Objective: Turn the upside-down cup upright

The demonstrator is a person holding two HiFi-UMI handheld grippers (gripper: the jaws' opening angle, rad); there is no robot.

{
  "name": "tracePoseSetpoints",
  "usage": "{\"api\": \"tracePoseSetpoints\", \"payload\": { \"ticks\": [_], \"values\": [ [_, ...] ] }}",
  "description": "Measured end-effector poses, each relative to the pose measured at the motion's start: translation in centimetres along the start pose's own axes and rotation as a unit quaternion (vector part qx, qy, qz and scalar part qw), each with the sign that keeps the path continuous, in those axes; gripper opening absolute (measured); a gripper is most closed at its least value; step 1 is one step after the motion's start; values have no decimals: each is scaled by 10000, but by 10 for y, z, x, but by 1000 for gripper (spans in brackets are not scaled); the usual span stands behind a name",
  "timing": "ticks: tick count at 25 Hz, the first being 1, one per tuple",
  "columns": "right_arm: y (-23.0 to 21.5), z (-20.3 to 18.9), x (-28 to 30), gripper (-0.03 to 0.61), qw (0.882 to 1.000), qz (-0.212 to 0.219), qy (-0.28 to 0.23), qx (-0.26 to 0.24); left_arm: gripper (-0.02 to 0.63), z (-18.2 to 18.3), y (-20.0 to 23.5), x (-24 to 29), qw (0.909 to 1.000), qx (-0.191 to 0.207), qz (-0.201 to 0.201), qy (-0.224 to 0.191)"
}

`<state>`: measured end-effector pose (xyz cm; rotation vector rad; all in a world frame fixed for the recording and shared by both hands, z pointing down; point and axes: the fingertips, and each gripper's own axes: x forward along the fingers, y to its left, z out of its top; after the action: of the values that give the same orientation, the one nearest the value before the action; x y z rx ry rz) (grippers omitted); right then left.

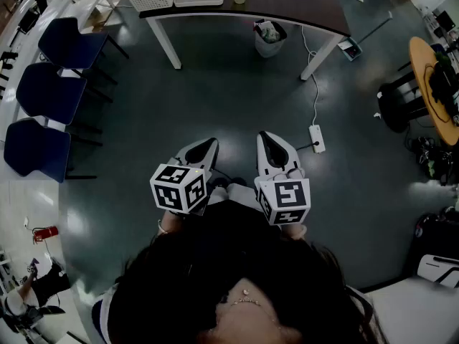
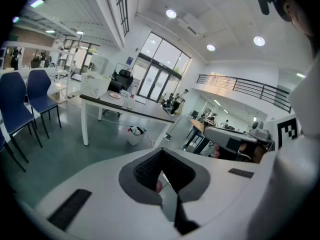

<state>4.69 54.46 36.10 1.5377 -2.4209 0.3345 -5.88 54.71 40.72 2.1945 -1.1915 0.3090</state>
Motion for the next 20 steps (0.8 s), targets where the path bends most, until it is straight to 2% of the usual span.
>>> {"api": "tracePoseSetpoints", "payload": {
  "ticks": [13, 20],
  "values": [
    [3, -3, 1, 17, 9999, -95, 106, 2, 2, -5, 2, 1, 9999, 91, -37, 129],
    [0, 1, -1, 17, 9999, -21, -133, 45, 2, -5, 5, 6, 9999, 25, 26, 132]
  ]
}}
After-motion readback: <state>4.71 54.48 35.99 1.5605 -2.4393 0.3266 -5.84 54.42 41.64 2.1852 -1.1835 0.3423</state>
